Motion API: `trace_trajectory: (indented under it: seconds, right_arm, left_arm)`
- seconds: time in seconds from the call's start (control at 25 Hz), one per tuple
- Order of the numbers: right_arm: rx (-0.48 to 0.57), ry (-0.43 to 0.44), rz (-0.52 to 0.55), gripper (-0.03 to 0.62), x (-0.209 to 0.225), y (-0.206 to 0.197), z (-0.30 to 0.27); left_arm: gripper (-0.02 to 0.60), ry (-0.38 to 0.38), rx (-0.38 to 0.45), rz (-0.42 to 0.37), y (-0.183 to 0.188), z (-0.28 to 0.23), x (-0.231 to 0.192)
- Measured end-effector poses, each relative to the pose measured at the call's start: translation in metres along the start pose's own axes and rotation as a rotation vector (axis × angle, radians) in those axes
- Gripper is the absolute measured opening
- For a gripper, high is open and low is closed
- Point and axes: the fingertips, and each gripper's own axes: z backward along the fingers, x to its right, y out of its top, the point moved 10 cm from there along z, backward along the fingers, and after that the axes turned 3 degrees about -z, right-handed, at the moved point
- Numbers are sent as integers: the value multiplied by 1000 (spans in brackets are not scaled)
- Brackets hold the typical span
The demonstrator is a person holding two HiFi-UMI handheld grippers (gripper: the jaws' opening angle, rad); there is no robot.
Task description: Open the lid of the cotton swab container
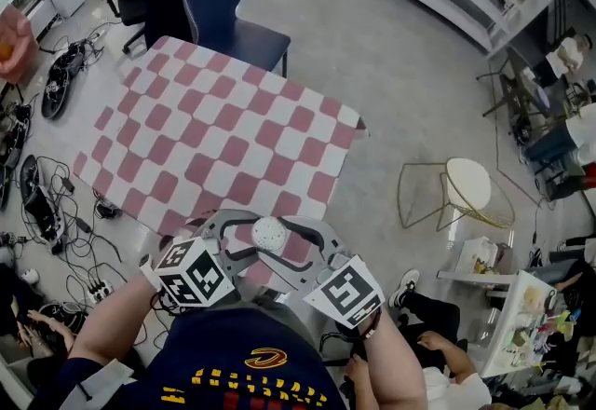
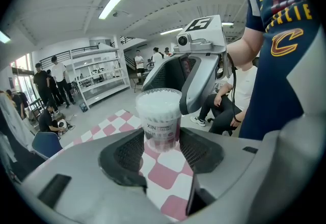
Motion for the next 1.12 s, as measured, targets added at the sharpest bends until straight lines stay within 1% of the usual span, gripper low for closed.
trace_trajectory:
  seconds: [0.36, 0.44, 0.56, 0.8, 0.96, 1.04, 1.12]
  right_arm:
    - [-17, 10, -64, 247, 4, -2, -1]
    - [-12, 24, -101, 245, 5, -3, -1]
    - [8, 66, -226, 244, 9, -5, 1]
    - [22, 111, -383, 244, 15, -12, -1]
    - [56, 189, -595, 244, 23, -16, 1]
    - [101, 188, -680, 244, 29, -14, 4]
    - [157, 150, -722, 245, 37, -12, 8]
  left_arm:
    - [222, -16, 10, 0, -4, -2, -1]
    - [222, -10, 4, -16, -5, -3, 0]
    - [221, 14, -22, -72, -6, -4, 2]
    - [222, -7, -23, -71, -13, -6, 4]
    - [221, -16, -11, -72, -15, -5, 7]
    - [222, -20, -15, -79, -16, -6, 10]
    - [221, -29, -21, -85, -19, -7, 13]
